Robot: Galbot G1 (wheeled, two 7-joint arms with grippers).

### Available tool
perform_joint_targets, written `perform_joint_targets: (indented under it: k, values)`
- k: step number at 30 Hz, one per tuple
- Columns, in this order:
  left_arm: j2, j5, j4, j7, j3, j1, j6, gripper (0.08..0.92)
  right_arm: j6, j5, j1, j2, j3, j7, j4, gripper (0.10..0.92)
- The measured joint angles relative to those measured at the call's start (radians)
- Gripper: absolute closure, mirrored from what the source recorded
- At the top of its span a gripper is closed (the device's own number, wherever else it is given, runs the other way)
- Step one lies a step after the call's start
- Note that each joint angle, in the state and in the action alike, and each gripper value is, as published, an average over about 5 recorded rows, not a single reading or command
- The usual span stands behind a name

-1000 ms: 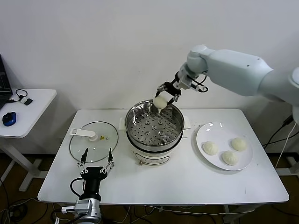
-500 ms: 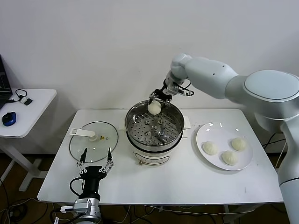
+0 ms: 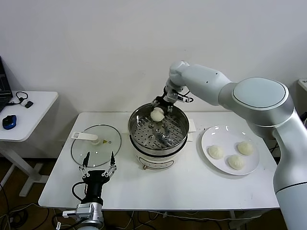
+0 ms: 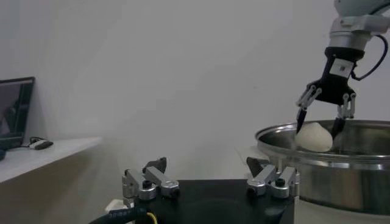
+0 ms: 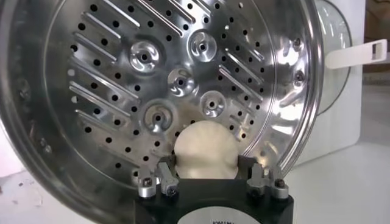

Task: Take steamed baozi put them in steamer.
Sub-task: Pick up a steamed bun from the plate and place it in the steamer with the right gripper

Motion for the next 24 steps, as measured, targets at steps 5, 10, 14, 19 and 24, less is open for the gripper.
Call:
perform_joint_targets:
  k: [5, 10, 14, 19, 24]
  values:
    - [0.000, 0.000, 0.002, 0.002, 0.000, -0.002, 0.000, 0.177, 0.000, 0.003, -0.008, 0.011, -0.004, -0.005, -0.013, 0.342]
    - [0.000, 0.001, 0.004, 0.001, 0.002, -0.003, 0.000, 0.177, 0.000, 0.013, -0.010, 0.022, -0.005, -0.003, -0.021, 0.241]
    - [0.000, 0.001, 0.000, 0.001, 0.002, -0.001, 0.001, 0.177, 0.000, 0.021, -0.005, 0.023, -0.012, -0.003, -0.019, 0.205]
    - [0.000, 0.000, -0.007, 0.002, 0.001, 0.003, 0.001, 0.177, 0.000, 0.036, 0.007, 0.019, -0.025, -0.006, -0.008, 0.203]
    - [0.000, 0.000, -0.015, 0.002, 0.001, 0.008, 0.003, 0.177, 0.000, 0.065, 0.035, 0.006, -0.050, -0.017, 0.022, 0.203]
